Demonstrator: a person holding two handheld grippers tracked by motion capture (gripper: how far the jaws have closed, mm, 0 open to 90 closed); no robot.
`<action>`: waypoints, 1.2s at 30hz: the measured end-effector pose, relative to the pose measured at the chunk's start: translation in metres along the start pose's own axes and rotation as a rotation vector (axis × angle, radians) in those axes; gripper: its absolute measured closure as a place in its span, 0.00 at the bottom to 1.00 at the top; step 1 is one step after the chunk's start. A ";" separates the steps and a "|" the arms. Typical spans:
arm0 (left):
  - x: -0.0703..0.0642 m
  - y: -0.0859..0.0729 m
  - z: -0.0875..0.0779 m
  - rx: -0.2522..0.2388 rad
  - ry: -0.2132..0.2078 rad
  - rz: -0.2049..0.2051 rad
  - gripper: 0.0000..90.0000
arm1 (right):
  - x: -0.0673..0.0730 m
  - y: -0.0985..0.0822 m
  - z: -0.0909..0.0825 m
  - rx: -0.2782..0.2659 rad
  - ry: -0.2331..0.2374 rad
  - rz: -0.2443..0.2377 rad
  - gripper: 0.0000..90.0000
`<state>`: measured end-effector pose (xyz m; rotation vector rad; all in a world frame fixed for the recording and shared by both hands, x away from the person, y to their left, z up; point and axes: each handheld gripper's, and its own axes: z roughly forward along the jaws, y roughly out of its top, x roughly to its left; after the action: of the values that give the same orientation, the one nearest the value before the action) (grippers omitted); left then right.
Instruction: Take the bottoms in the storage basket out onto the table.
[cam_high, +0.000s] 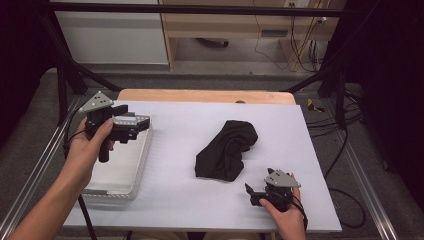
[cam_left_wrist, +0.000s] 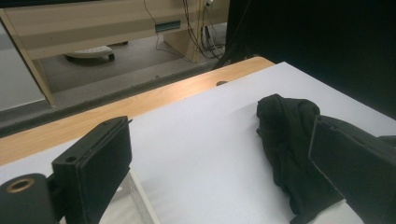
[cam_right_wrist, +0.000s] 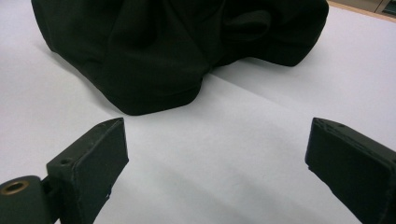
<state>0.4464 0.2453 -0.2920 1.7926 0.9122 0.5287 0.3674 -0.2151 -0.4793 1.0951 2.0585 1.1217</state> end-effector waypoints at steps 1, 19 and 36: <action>-0.001 -0.002 -0.001 -0.004 0.006 0.006 0.06 | 0.000 0.000 0.000 0.000 0.000 0.000 0.07; -0.021 -0.041 -0.001 0.040 -0.019 0.054 0.06 | 0.000 0.000 0.000 0.003 -0.002 -0.004 0.07; -0.026 -0.072 -0.006 0.062 -0.029 0.040 0.05 | 0.001 0.000 0.001 0.005 -0.002 -0.010 0.08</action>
<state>0.4018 0.2433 -0.3539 1.8733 0.8829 0.5031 0.3677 -0.2143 -0.4802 1.0870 2.0638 1.1110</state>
